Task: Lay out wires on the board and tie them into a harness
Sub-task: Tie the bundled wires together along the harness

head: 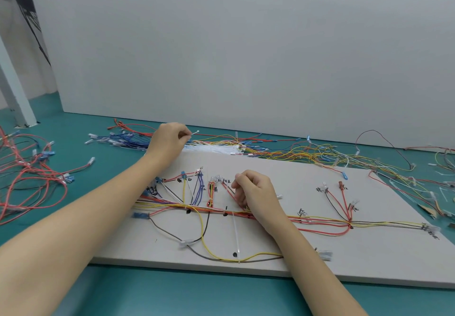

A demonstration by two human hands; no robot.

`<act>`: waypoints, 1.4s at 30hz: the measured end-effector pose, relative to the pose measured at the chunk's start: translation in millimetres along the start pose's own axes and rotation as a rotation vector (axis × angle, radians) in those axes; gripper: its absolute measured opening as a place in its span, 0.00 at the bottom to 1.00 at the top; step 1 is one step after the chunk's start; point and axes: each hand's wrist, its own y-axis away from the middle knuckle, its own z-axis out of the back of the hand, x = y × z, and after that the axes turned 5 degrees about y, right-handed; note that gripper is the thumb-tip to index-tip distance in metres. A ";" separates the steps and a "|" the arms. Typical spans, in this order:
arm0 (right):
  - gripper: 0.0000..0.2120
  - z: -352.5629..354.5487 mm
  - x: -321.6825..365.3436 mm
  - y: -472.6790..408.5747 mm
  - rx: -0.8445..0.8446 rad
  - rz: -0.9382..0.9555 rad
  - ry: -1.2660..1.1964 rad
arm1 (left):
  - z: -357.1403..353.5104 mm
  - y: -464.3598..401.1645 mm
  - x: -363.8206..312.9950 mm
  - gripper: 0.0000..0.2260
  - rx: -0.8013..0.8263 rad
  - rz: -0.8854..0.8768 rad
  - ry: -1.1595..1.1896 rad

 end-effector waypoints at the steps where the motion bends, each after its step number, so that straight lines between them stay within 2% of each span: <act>1: 0.14 0.4 0.5 -0.4 -0.008 -0.002 -0.014 | 0.8 -0.9 -5.0 0.04 -0.008 -0.027 0.011; 6: 0.12 6.4 3.0 -2.3 -0.072 0.033 -0.102 | 7.6 -3.3 -42.5 0.03 0.015 -0.077 0.098; 9: 0.07 15.2 5.5 -4.1 -0.130 0.061 -0.202 | 11.1 8.8 -72.5 0.02 0.069 -0.084 0.188; 14: 0.08 23.7 10.0 -4.5 -0.113 0.026 -0.407 | 2.3 59.2 -106.8 0.05 0.202 -0.013 0.428; 17: 0.05 23.8 10.1 -2.3 -0.104 0.009 -0.465 | -6.1 78.8 -110.2 0.06 0.226 0.087 0.522; 24: 0.05 21.4 10.7 -2.4 -0.049 -0.037 -0.418 | -12.1 88.6 -112.5 0.05 0.184 0.135 0.672; 30: 0.04 22.0 12.0 -1.3 -0.043 0.002 -0.409 | -12.0 90.7 -116.0 0.05 0.178 0.132 0.693; 33: 0.05 22.0 12.1 -1.3 -0.094 0.018 -0.410 | -12.6 94.6 -119.9 0.02 0.144 0.114 0.626; 35: 0.03 25.3 12.2 -2.5 -0.155 0.037 -0.432 | -11.4 101.9 -122.9 0.11 0.076 0.036 0.487; 37: 0.02 32.3 12.2 -4.3 -0.227 0.069 -0.414 | -9.4 109.7 -123.8 0.18 0.022 -0.190 0.211; 38: 0.03 35.8 11.5 -5.1 -0.259 0.079 -0.391 | -8.6 114.4 -125.0 0.17 0.011 -0.330 0.043; 40: 0.04 42.1 9.9 -6.0 -0.289 0.083 -0.344 | -10.4 121.1 -125.0 0.10 0.082 -0.543 -0.167; 42: 0.04 45.5 8.1 -6.7 -0.277 0.065 -0.312 | -12.8 125.1 -123.7 0.08 0.264 -0.556 -0.202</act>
